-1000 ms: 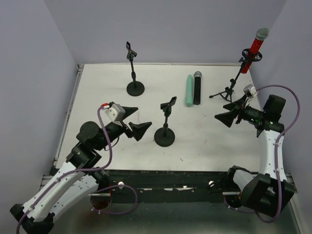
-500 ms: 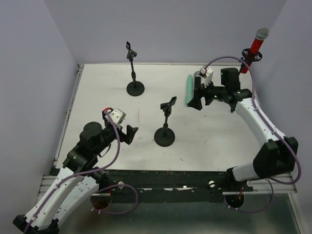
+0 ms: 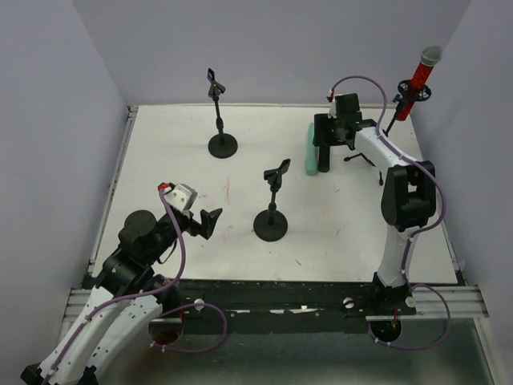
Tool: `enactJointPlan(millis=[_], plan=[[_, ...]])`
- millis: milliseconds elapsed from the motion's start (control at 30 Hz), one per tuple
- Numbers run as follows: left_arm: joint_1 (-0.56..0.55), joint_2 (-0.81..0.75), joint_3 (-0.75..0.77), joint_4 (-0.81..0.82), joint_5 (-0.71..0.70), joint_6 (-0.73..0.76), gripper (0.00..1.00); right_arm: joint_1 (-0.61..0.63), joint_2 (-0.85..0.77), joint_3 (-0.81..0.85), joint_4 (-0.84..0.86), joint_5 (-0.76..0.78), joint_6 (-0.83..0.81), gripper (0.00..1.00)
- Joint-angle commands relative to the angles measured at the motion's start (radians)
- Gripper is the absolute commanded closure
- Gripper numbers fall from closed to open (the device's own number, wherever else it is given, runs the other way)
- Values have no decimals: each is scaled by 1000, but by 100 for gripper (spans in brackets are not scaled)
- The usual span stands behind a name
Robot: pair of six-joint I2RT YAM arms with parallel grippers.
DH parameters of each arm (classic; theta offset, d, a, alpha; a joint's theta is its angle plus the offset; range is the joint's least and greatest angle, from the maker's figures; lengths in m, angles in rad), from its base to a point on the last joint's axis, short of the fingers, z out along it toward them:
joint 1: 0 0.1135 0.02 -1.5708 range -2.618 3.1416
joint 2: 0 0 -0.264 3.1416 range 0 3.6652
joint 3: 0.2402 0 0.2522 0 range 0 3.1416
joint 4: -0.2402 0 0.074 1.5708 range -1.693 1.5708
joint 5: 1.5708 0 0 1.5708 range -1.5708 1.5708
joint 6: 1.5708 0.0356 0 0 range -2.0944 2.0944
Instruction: Attach the microphones to the stand
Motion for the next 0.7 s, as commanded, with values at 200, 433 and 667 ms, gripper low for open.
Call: enactJointPlan(millis=[200,433,667], plan=[[5,-9,-13,10,-26,10,2,0,198,128,-33,195,32,28],[5,-9,-14,12,-23,10,2,0,249,145,-44,200,32,30],[5,-12,-13,9,-23,8,1,0,289,145,-53,181,31,41]])
